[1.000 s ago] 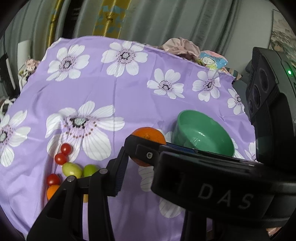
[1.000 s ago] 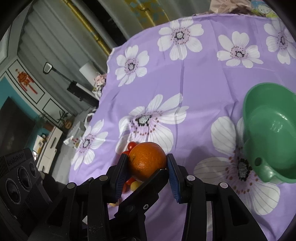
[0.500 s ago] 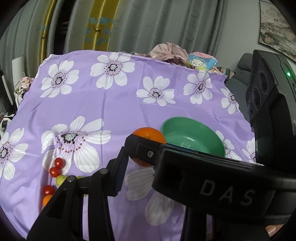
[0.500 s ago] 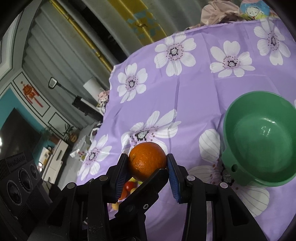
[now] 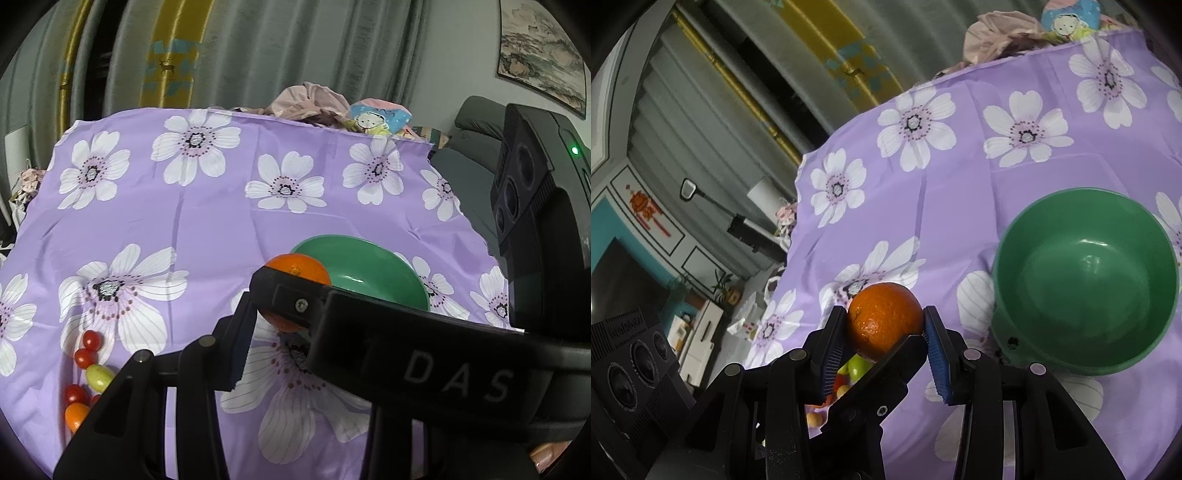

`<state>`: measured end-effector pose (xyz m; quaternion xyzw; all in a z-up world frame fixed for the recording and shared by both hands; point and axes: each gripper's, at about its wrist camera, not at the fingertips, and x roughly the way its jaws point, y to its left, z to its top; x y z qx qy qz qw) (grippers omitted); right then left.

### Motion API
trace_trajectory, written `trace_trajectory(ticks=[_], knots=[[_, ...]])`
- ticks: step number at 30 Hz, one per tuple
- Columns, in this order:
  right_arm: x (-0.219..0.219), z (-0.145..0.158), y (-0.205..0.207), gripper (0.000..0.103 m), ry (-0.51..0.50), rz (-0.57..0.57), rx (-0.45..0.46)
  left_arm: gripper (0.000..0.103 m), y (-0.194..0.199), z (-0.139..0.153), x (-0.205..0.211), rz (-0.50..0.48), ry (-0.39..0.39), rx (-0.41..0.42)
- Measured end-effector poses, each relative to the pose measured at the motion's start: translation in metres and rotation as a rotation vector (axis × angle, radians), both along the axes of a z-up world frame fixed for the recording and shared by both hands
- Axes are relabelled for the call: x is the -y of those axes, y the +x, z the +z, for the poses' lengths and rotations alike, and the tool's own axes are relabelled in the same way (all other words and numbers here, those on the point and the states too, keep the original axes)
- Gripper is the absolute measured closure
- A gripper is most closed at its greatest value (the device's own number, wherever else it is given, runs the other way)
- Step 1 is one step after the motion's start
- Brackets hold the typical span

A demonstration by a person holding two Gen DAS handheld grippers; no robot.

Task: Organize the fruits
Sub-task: 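Hold the orange over the green bowl with the right gripper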

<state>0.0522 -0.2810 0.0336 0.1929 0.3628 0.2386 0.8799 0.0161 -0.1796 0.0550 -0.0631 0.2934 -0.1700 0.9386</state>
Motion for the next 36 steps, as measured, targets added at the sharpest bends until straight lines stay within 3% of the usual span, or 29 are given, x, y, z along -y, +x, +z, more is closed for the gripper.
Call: trace_trajectory(ticks=[36], knots=[[0.067, -0.023, 0.016, 0.059, 0.038, -0.185, -0.103, 0.062, 0.036, -0.020, 0.061, -0.163, 0.010, -0.094]])
